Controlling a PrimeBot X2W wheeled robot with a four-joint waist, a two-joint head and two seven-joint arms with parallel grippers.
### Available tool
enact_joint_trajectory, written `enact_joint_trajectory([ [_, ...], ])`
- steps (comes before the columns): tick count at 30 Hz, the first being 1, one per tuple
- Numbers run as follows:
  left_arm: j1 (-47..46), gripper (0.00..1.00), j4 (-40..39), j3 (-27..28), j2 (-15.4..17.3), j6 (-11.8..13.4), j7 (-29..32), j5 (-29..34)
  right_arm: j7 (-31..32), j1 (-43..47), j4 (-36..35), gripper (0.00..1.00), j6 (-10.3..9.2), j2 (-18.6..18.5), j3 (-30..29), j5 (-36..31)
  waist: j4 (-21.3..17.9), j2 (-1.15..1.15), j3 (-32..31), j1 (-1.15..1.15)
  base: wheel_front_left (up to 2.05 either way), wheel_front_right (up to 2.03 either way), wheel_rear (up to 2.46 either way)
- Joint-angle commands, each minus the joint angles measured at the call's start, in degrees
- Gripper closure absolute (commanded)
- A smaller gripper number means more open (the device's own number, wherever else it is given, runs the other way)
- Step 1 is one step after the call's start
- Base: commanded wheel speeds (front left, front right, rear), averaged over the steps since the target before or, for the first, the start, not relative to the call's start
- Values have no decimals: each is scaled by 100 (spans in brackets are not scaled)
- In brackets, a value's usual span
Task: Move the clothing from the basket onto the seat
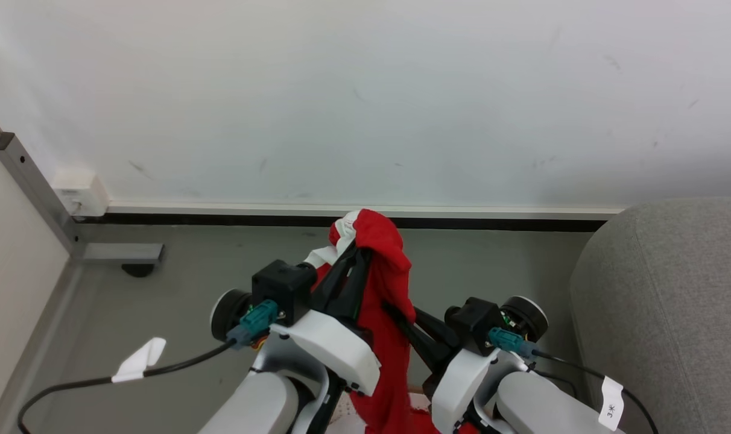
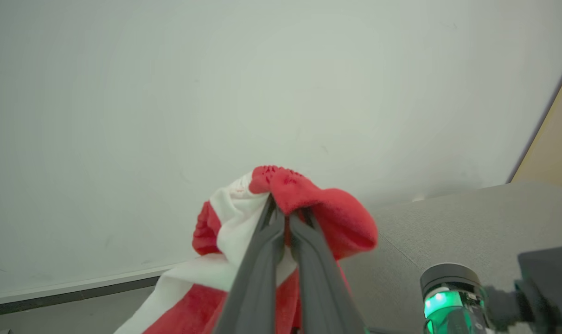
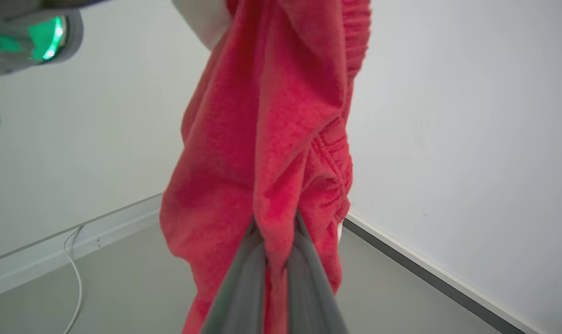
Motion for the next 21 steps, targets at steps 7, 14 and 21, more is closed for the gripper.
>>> enact_joint_trajectory([
  [7,96,0,99,47,76,95,-118,-44,-44,22,-86,100,0,-10,-367,-75,-110,0,13,0,0,0,0],
  [14,151,0,215,-5,120,109,-134,-27,-33,145,-18,100,0,-9,-753,-209,-236,0,5,0,0,0,0],
  [21,232,0,322,-54,167,97,-149,-72,-34,199,-79,100,0,-10,-1293,-503,-392,0,-11,0,0,0,0],
])
